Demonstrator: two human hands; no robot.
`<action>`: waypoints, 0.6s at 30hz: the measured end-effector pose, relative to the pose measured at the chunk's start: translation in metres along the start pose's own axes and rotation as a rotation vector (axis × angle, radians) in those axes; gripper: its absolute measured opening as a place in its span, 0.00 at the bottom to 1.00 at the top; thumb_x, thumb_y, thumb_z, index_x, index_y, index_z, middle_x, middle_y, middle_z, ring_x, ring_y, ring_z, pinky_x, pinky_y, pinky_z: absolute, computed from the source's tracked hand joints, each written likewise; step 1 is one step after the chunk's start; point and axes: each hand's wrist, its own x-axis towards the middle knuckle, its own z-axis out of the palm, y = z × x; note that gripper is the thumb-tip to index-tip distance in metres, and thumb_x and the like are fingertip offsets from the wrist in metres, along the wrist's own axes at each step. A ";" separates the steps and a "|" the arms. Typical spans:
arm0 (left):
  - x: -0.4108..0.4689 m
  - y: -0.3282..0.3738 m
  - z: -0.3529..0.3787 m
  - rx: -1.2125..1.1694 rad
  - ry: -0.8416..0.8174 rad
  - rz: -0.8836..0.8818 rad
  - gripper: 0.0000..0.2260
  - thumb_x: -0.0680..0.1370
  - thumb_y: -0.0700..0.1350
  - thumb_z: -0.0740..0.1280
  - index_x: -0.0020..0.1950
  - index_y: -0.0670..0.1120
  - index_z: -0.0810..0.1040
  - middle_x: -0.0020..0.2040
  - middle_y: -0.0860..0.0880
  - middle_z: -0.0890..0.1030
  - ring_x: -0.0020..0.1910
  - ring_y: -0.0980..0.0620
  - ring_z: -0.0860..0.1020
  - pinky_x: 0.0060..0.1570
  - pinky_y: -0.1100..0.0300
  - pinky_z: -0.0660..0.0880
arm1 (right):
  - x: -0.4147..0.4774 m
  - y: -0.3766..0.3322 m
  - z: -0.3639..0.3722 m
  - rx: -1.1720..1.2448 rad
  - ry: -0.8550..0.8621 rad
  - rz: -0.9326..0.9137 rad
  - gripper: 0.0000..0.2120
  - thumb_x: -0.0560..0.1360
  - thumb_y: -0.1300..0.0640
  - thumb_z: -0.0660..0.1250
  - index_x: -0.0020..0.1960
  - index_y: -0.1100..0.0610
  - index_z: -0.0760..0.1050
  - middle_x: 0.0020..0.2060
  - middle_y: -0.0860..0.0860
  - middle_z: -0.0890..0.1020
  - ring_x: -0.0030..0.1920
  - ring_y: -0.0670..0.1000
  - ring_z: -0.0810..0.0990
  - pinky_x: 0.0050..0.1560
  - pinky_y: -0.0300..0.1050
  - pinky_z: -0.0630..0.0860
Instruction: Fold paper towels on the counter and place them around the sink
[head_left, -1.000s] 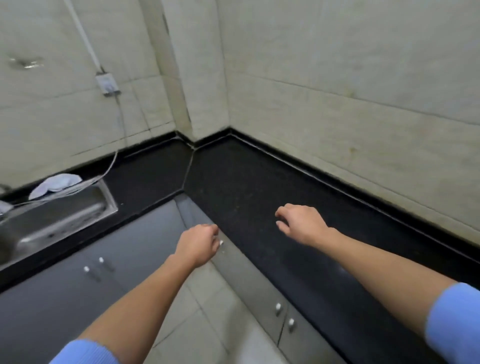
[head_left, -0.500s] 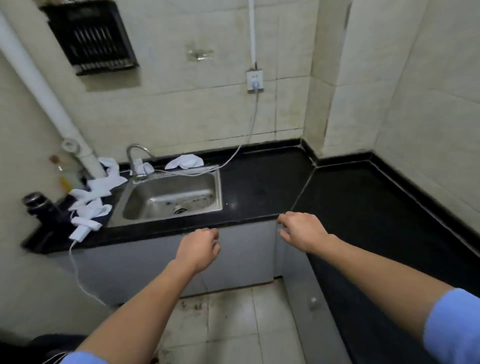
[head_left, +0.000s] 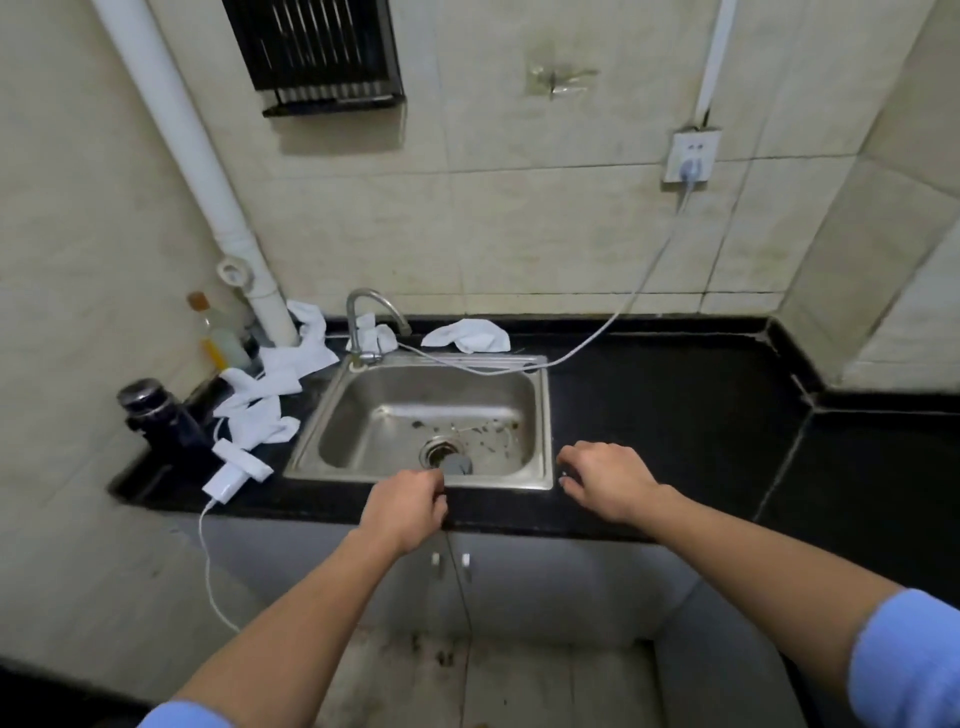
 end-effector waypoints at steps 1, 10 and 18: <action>0.019 -0.008 -0.003 0.000 -0.009 0.007 0.10 0.77 0.49 0.61 0.55 0.48 0.77 0.53 0.47 0.81 0.53 0.44 0.78 0.48 0.52 0.73 | 0.018 0.003 -0.003 0.007 -0.008 0.019 0.15 0.77 0.48 0.59 0.62 0.50 0.72 0.57 0.51 0.78 0.55 0.56 0.78 0.50 0.50 0.74; 0.176 -0.041 -0.017 -0.063 -0.037 0.069 0.09 0.77 0.49 0.61 0.52 0.47 0.78 0.51 0.47 0.81 0.51 0.46 0.78 0.48 0.54 0.74 | 0.139 0.042 -0.007 0.060 -0.067 0.141 0.13 0.77 0.46 0.59 0.59 0.48 0.73 0.53 0.49 0.78 0.52 0.54 0.79 0.49 0.49 0.75; 0.275 -0.058 0.015 -0.085 -0.117 -0.010 0.09 0.78 0.49 0.60 0.52 0.47 0.76 0.50 0.48 0.80 0.51 0.46 0.77 0.46 0.54 0.72 | 0.284 0.095 0.026 0.070 -0.153 0.046 0.13 0.77 0.46 0.60 0.59 0.51 0.73 0.54 0.51 0.79 0.54 0.56 0.79 0.49 0.50 0.74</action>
